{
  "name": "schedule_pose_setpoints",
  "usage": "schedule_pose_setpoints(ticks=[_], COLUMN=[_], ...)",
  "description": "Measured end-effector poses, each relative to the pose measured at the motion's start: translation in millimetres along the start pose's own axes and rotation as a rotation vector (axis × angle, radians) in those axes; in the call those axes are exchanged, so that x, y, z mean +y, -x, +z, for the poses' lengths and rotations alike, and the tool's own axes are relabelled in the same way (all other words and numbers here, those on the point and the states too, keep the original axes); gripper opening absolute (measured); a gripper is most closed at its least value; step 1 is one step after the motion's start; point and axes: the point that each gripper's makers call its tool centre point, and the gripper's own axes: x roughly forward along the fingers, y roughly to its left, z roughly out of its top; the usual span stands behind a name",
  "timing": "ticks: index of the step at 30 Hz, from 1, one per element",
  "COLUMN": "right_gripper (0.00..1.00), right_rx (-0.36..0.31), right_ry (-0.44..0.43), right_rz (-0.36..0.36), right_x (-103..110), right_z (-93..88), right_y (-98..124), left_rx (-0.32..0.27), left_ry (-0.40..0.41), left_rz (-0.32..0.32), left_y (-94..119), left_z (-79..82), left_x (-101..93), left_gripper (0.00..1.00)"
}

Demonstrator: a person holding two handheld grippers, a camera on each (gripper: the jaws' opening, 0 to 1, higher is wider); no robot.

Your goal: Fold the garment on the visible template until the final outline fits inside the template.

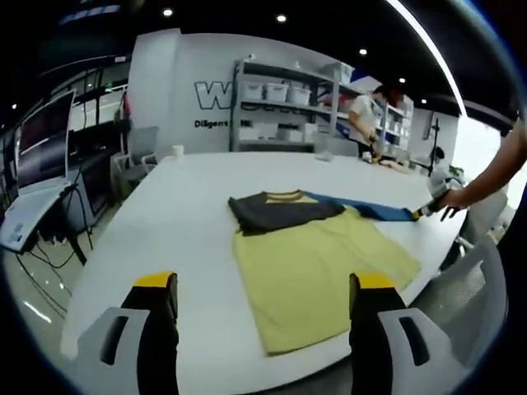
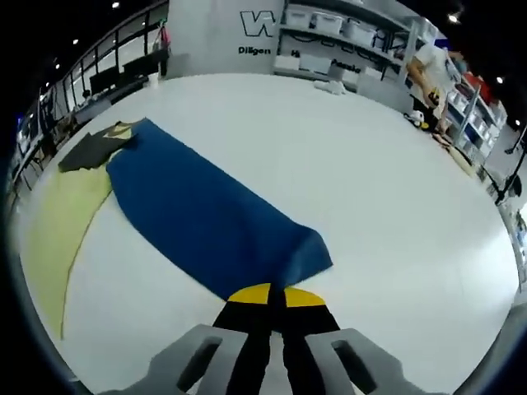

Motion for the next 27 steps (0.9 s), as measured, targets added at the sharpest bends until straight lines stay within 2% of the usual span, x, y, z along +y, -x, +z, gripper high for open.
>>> schedule_pose_setpoints(ticks=[4, 8, 14, 20, 27], right_gripper=[0.0, 0.0, 0.0, 0.0, 0.0], right_rx=[0.011, -0.019, -0.092, -0.183, -0.309], right_ry=[0.027, 0.043, 0.077, 0.098, 0.031], right_rz=[-0.008, -0.028, -0.058, -0.072, -0.059], right_x=[-4, -7, -22, -23, -17], right_z=[3.3, 20.0, 69.8, 121.6, 176.6], right_y=[0, 12, 27, 46, 70], left_rx=[0.0, 0.001, 0.007, 0.003, -0.009], left_ry=[0.01, 0.009, 0.019, 0.046, 0.051], left_rz=[0.006, 0.003, 0.007, 0.016, 0.002], left_y=[0, 0, 0, 0, 1], left_z=[0.0, -0.3, -1.4, -1.1, 0.3], left_x=[2.1, 2.0, 3.4, 6.0, 4.5], left_gripper=[0.84, 0.84, 0.84, 0.85, 0.85])
